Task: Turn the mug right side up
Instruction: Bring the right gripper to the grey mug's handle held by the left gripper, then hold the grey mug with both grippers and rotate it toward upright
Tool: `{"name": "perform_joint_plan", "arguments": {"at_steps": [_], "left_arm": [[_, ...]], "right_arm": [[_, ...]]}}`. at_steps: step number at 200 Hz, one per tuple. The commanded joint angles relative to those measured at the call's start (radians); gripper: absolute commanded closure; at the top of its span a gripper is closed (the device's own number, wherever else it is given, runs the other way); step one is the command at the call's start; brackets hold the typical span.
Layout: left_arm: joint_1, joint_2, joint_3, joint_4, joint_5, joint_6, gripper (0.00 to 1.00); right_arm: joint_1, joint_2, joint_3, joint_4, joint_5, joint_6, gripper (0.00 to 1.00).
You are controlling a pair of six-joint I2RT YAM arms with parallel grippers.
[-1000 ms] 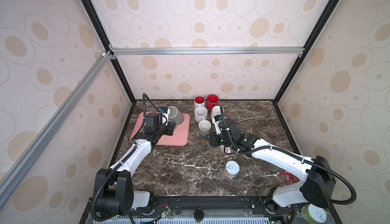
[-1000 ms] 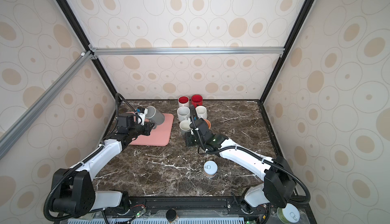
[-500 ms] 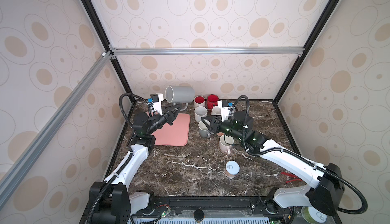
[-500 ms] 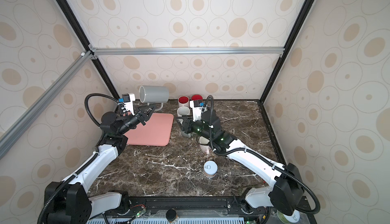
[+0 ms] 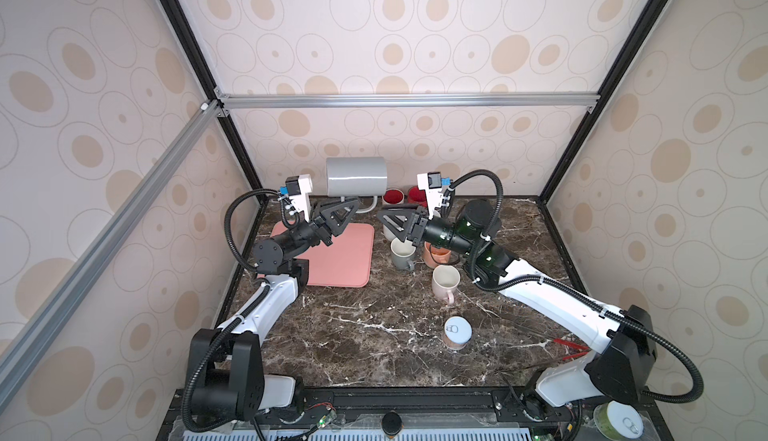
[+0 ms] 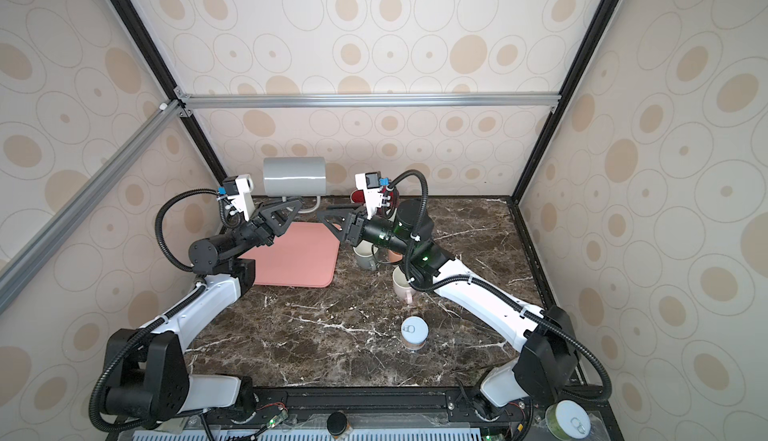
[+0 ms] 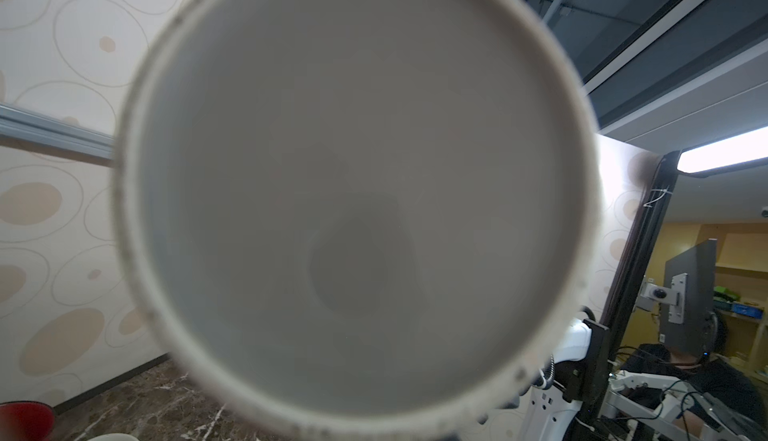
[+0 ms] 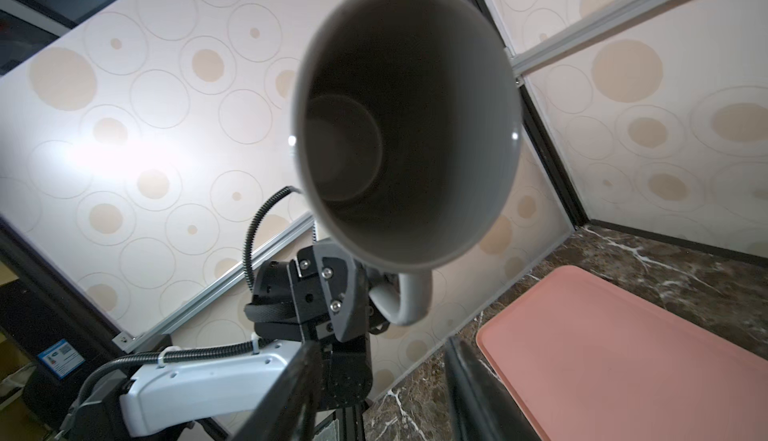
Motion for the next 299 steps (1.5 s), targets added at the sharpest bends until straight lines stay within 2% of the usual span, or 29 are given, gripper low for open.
{"name": "perform_joint_plan", "arguments": {"at_steps": [1, 51, 93, 135, 162, 178, 219, 240, 255, 299], "left_arm": [[0.009, -0.001, 0.068, 0.354, -0.013, -0.156, 1.0], [0.009, -0.024, 0.06, 0.354, -0.007, -0.145, 1.0], [0.01, -0.042, 0.089, 0.353, -0.007, -0.149, 1.0], [0.01, -0.045, 0.096, 0.354, 0.002, -0.165, 1.0], [0.01, -0.059, 0.089, 0.354, 0.01, -0.17, 1.0], [0.01, -0.061, 0.082, 0.354, 0.015, -0.177, 1.0], [0.01, -0.065, 0.068, 0.353, 0.028, -0.184, 1.0], [0.01, -0.06, 0.061, 0.348, 0.036, -0.188, 1.0], [0.01, -0.058, 0.049, 0.336, 0.041, -0.185, 1.0], [0.01, -0.075, 0.002, 0.236, 0.053, -0.118, 0.68]], "right_arm": [[-0.001, 0.048, 0.051, 0.101, -0.078, 0.052, 0.49], [0.003, 0.123, 0.131, 0.103, -0.089, 0.096, 0.49], [0.003, 0.117, 0.107, 0.115, -0.072, 0.11, 0.49], [0.003, 0.143, 0.156, 0.129, -0.095, 0.136, 0.48], [0.003, 0.168, 0.185, 0.145, -0.108, 0.157, 0.53], [0.003, 0.186, 0.2, 0.171, -0.12, 0.181, 0.59], [0.003, 0.21, 0.217, 0.206, -0.145, 0.216, 0.88], [0.003, 0.201, 0.208, 0.203, -0.139, 0.211, 1.0], [0.003, 0.187, 0.191, 0.206, -0.123, 0.201, 1.0], [0.002, 0.123, 0.139, 0.18, -0.06, 0.146, 1.0]]}}
